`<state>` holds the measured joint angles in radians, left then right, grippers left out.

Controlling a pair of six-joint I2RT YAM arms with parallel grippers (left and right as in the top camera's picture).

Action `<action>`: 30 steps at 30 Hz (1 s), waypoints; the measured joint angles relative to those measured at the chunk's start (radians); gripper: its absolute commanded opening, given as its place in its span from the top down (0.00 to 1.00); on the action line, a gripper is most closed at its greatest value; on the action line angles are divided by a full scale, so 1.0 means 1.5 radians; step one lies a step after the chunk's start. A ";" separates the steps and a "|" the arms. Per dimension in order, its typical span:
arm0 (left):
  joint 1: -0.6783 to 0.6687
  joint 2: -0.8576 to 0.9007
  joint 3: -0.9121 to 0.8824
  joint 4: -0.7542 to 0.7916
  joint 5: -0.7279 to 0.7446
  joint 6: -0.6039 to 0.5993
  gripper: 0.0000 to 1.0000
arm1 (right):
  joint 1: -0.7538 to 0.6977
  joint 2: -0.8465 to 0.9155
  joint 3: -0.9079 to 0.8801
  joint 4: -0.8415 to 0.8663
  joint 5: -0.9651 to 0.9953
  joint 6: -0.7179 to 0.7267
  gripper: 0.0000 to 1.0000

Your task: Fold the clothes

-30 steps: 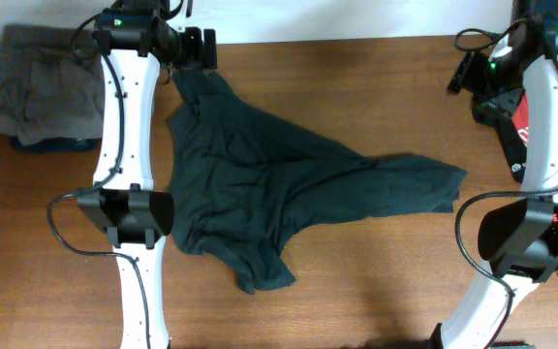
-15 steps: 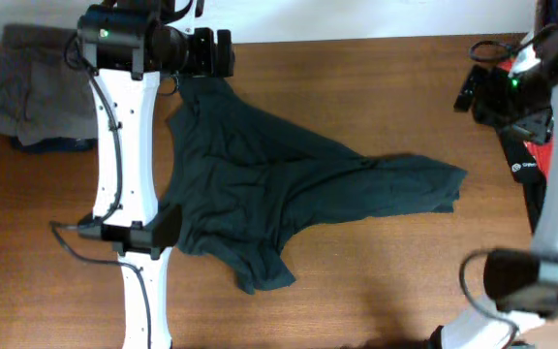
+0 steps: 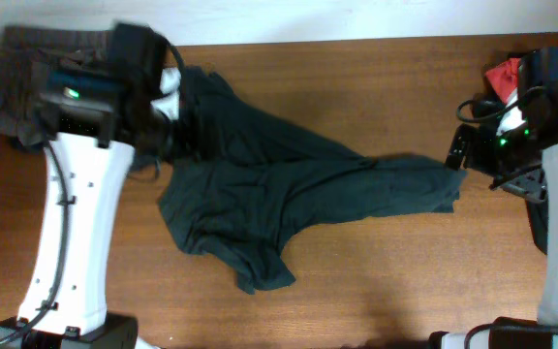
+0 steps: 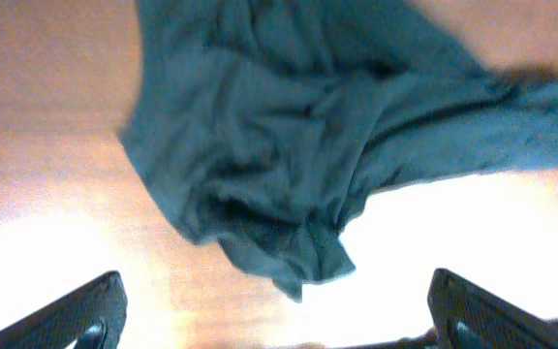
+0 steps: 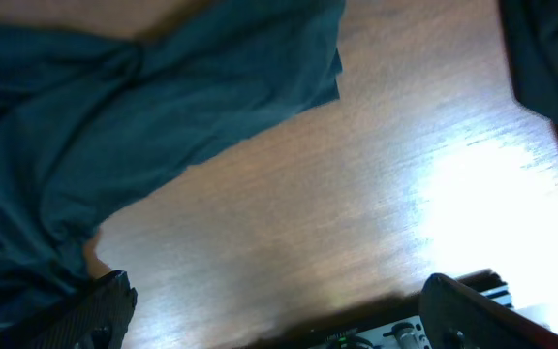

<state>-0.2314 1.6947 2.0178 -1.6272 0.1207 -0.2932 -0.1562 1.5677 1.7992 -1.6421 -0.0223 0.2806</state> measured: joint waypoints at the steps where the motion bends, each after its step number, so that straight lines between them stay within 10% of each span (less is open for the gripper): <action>1: -0.010 -0.012 -0.069 0.011 0.010 -0.011 0.01 | 0.000 0.000 -0.022 0.009 0.000 0.000 0.01; 9: -0.109 -0.024 -0.437 0.116 0.077 -0.027 0.01 | 0.000 0.002 -0.134 0.104 0.000 0.003 0.01; 30: -0.134 -0.104 -0.732 0.376 0.169 -0.064 0.01 | 0.000 0.002 -0.135 0.139 0.010 0.004 0.01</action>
<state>-0.4316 1.5391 0.9199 -1.0637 0.3748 -0.3893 -0.1562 1.5700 1.5967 -1.4342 -0.0071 0.2859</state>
